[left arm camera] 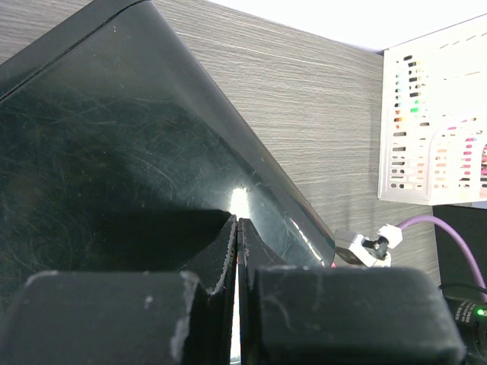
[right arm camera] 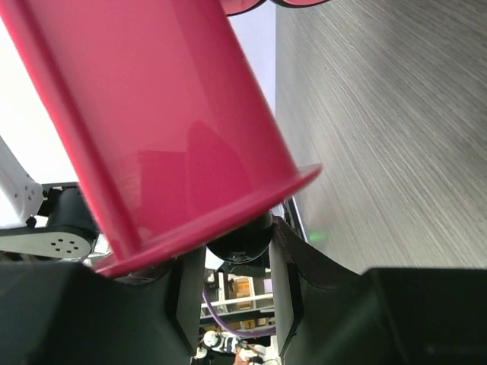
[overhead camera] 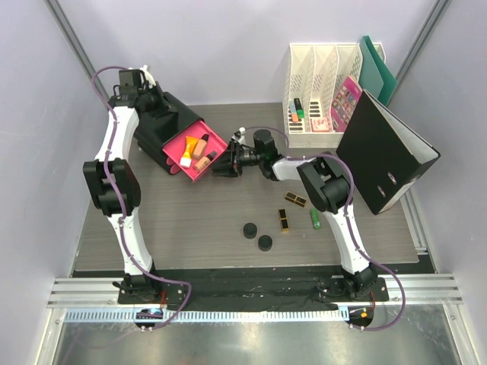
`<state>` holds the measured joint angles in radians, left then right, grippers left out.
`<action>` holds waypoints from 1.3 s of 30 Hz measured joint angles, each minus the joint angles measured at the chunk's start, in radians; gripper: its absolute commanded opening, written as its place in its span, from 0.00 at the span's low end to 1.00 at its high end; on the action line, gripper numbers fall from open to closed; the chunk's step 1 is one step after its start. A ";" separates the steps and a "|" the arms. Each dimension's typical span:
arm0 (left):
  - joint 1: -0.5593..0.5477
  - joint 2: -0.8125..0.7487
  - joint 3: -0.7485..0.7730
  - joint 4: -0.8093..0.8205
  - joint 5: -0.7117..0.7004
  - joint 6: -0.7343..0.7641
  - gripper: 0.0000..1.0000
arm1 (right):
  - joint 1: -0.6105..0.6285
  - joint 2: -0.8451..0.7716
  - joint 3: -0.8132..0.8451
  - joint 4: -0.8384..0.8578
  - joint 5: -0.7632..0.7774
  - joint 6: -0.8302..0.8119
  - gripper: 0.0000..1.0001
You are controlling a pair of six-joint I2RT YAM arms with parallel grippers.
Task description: Organize the makeup
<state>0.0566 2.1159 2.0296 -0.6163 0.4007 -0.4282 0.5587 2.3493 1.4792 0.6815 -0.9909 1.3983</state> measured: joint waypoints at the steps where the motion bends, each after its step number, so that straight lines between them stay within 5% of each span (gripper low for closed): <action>1: 0.000 0.000 0.000 0.000 0.000 0.000 0.00 | 0.000 -0.004 0.011 -0.030 -0.003 -0.016 0.11; 20: 0.000 0.000 0.001 0.002 -0.009 0.014 0.00 | 0.007 -0.006 0.234 -0.234 0.064 -0.100 0.11; 39: 0.000 0.004 0.003 0.002 -0.007 0.017 0.00 | 0.032 0.220 0.623 -0.325 0.099 -0.109 0.18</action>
<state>0.0566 2.1197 2.0327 -0.6140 0.3935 -0.4114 0.5907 2.5690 2.1017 0.3565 -0.8921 1.2892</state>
